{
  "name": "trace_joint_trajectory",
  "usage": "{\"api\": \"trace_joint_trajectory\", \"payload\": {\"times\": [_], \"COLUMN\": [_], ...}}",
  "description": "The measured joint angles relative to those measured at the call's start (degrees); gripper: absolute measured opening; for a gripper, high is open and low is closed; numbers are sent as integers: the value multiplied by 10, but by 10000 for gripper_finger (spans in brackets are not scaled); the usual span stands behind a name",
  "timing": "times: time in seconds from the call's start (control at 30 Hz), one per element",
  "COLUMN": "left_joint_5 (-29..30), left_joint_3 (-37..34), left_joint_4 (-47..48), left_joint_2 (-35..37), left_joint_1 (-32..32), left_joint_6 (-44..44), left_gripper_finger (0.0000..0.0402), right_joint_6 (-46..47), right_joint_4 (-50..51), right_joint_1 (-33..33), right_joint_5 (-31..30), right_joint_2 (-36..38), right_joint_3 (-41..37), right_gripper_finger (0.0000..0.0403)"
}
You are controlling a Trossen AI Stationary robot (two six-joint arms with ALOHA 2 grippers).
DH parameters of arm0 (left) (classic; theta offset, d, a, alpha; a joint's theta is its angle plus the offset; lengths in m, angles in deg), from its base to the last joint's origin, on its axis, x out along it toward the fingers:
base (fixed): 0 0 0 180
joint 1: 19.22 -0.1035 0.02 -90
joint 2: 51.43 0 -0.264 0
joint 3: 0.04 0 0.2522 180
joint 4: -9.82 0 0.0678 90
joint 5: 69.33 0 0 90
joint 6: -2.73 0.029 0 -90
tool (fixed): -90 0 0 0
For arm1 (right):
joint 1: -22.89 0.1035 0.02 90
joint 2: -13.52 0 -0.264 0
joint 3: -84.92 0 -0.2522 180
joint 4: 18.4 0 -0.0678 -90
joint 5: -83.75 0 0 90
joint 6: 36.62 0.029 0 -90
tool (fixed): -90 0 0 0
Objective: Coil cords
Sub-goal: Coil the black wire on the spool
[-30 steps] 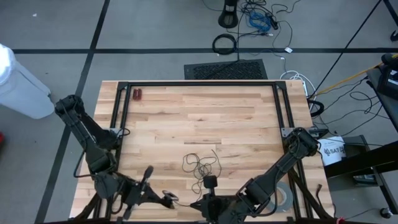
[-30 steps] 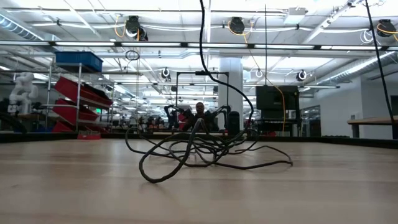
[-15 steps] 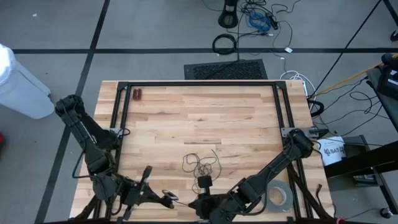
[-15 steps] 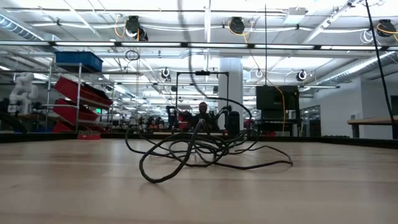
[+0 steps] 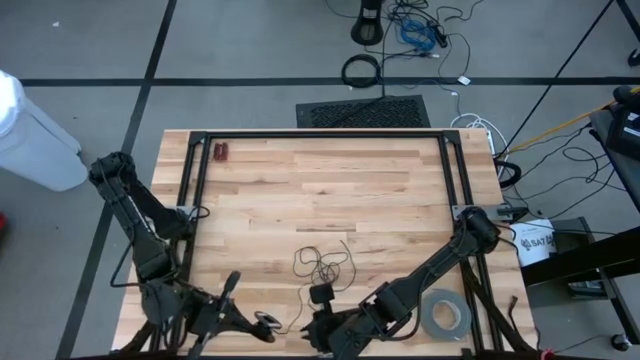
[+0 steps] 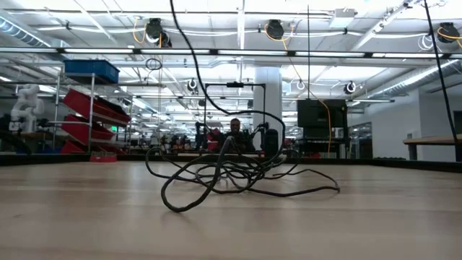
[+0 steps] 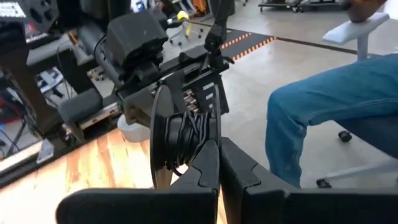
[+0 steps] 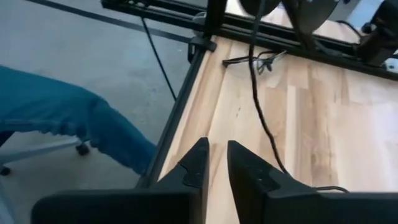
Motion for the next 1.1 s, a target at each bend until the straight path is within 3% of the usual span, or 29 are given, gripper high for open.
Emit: {"api": "trace_joint_trajectory", "payload": {"times": [0.27,0.4,0.67,0.83,1.1], "left_joint_5": [11,13,13,13,14], "left_joint_3": [0,0,0,0,0], "left_joint_4": [-19,-23,-23,-22,-22], "left_joint_2": [0,0,0,0,0], "left_joint_1": [7,6,7,-5,-18], "left_joint_6": [35,43,44,48,45], "left_gripper_finger": [0,0,0,0,0], "right_joint_6": [32,34,36,80,73], "right_joint_4": [63,46,33,33,61], "right_joint_1": [6,22,57,44,18], "right_joint_5": [0,-4,-108,-104,-101], "right_joint_2": [25,39,51,40,14], "right_joint_3": [0,0,0,0,0], "right_gripper_finger": [71,71,71,71,71]}}
